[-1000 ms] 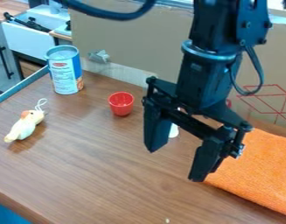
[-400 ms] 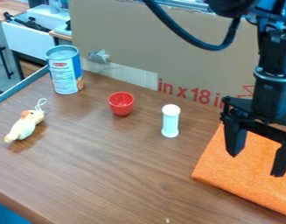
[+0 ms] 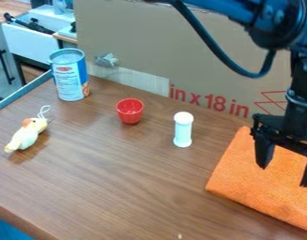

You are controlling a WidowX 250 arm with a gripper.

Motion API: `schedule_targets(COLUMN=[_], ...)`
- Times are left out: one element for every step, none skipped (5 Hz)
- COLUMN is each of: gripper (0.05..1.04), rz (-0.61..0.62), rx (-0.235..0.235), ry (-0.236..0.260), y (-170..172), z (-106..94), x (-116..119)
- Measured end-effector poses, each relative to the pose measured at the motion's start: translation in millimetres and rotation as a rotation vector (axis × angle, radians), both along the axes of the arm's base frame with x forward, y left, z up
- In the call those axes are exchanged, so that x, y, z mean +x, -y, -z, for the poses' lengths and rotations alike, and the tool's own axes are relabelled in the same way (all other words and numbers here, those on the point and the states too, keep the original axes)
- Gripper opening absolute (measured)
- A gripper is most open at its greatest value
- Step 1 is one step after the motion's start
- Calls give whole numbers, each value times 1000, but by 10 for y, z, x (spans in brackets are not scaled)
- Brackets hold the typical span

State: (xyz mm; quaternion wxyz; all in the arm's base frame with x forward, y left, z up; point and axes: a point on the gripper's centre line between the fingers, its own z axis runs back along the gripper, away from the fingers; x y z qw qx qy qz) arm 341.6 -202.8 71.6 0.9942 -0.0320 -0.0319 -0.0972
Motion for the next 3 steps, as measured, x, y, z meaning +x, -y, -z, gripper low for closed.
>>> schedule_targets(gripper=[1000, 1000, 1000], rz=[-31, -69, -109], rx=[9, 38, 77], ry=[-13, -13, -23], y=[-38, -53, -92], z=[130, 255, 371], x=[243, 382, 414])
